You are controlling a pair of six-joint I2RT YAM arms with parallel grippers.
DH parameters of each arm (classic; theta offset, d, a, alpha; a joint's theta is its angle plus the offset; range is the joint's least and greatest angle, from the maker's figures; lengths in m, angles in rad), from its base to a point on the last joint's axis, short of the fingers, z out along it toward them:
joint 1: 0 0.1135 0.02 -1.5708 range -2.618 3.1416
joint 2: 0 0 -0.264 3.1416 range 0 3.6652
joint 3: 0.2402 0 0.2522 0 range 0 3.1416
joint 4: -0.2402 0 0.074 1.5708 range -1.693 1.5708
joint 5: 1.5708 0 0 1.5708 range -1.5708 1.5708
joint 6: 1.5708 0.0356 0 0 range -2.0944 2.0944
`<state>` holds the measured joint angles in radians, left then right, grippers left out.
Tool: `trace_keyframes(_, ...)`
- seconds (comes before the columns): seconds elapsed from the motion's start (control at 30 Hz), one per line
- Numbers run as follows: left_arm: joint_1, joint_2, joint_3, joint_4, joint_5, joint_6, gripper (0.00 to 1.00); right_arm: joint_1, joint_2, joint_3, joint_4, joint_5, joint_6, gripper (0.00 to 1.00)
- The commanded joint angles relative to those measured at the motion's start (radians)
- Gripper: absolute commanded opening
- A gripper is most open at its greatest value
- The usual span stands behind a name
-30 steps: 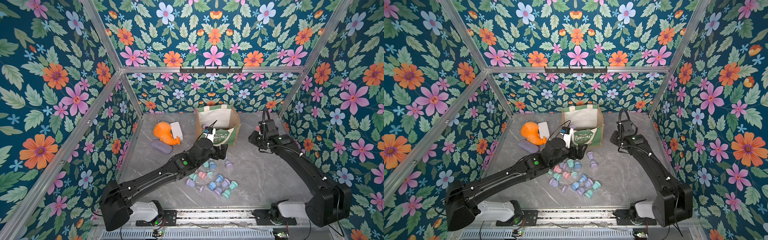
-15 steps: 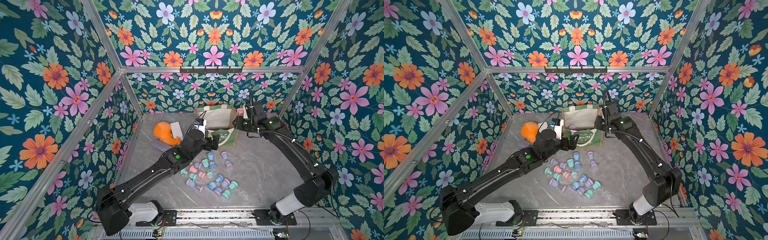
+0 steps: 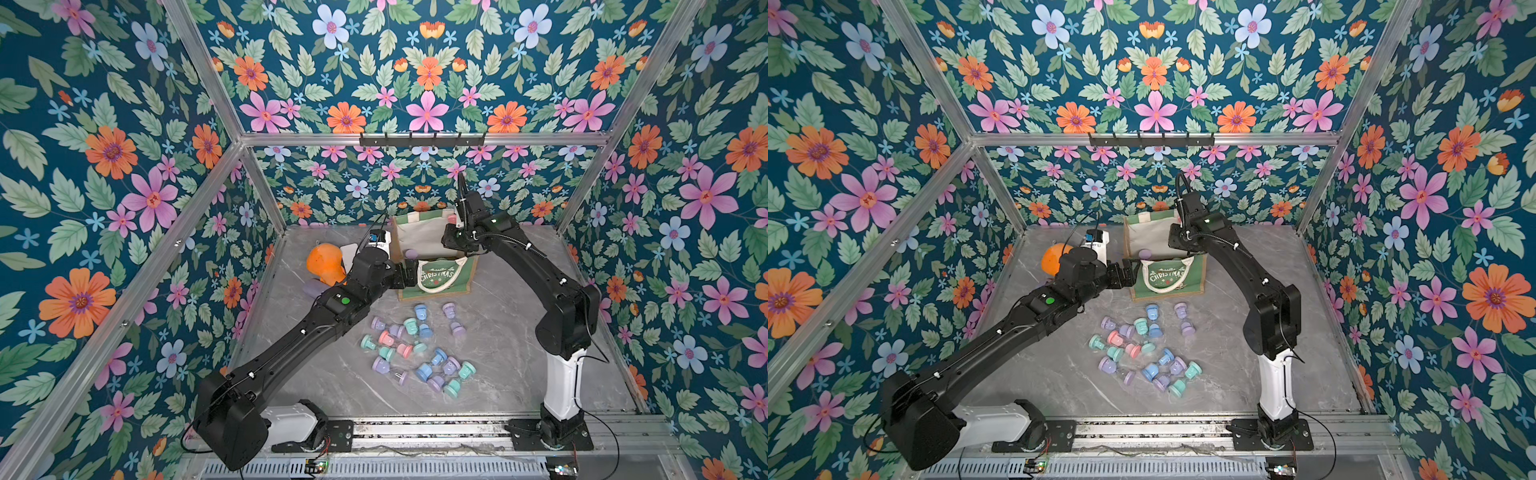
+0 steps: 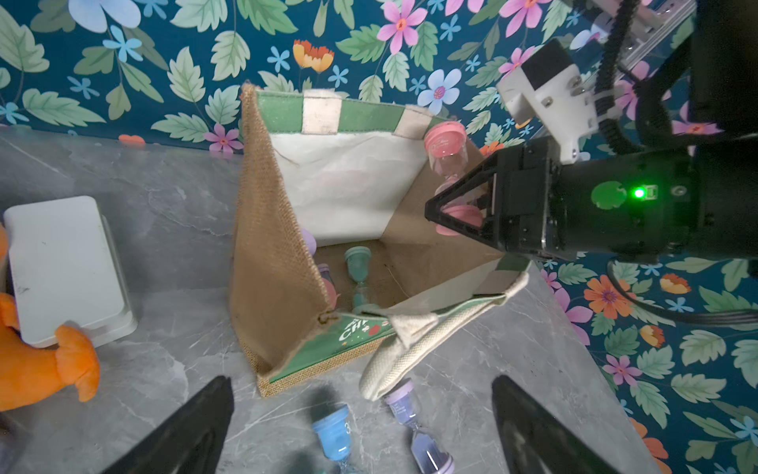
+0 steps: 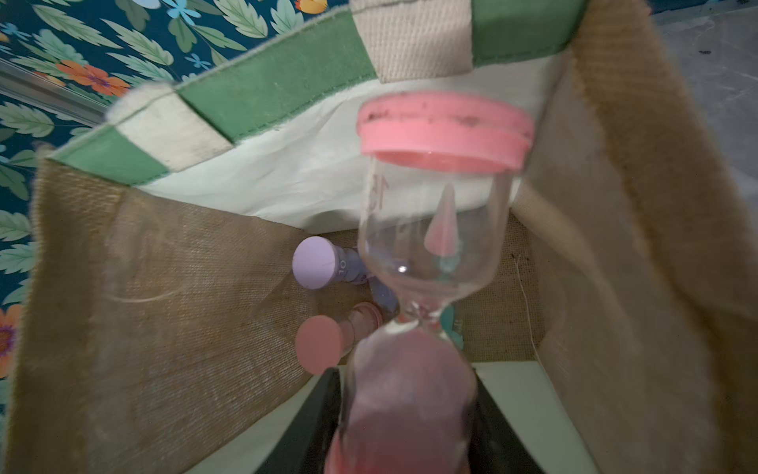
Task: Put the hourglass into the canvas bag
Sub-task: Place the hourglass in the canvas bag.
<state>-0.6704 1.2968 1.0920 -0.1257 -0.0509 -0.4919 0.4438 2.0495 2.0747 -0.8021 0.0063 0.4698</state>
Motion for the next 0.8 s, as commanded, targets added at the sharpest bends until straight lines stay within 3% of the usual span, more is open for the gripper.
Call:
trace_keyframes(0.0,0.010,0.017,-0.002,0.041,0.039,-0.011,1.00,-0.008,0.057,0.063,-0.048,-0.006,0.004,0.32)
trace_keyframes(0.17,0.020,0.038,-0.010,0.068,0.049,-0.021,1.00,-0.021,0.147,0.126,-0.082,-0.004,0.016,0.32)
trace_keyframes(0.77,0.026,0.060,-0.033,0.105,0.062,-0.053,1.00,-0.032,0.290,0.128,-0.088,0.021,0.029,0.33)
